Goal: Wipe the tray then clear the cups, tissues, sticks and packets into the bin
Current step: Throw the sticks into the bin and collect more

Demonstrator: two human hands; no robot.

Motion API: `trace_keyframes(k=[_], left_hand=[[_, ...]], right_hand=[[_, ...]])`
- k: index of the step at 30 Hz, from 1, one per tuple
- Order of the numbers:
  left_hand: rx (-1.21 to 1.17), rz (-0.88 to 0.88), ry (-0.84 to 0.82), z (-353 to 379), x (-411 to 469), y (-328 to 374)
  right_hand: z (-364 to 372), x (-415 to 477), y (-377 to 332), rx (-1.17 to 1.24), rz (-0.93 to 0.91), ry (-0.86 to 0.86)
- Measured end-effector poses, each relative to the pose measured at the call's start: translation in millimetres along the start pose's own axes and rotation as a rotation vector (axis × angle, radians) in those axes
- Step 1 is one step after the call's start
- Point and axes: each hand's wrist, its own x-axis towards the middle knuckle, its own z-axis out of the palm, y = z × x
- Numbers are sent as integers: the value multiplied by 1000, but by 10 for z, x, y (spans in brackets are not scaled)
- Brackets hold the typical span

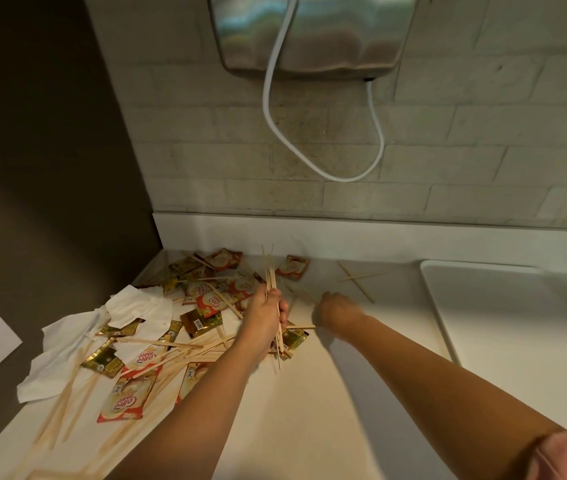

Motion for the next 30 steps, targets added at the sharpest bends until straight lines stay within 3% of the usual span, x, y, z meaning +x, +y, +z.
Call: trace_keyframes(k=[9,12,17,21,25,30], left_hand=[[-23,-6,-19,31,-29,36],[-13,0,-25,19,-24,38],[9,12,-37,22,-18,17],[19,29,-111,59,-64,7],[60,16,-213,43,-71,-2],[154,-47,-244,-60,-68,-14]], right_hand=[[108,-7,58,-12,-42,12],[95,-28,53,82,-41,53],[-141,-11,-98,762,-26,69],[-341,-147,-263,1249,-94,-95],[-428,-100,-321,1367,-73,-157],[-521,-125,-312,1453,-77,-27]])
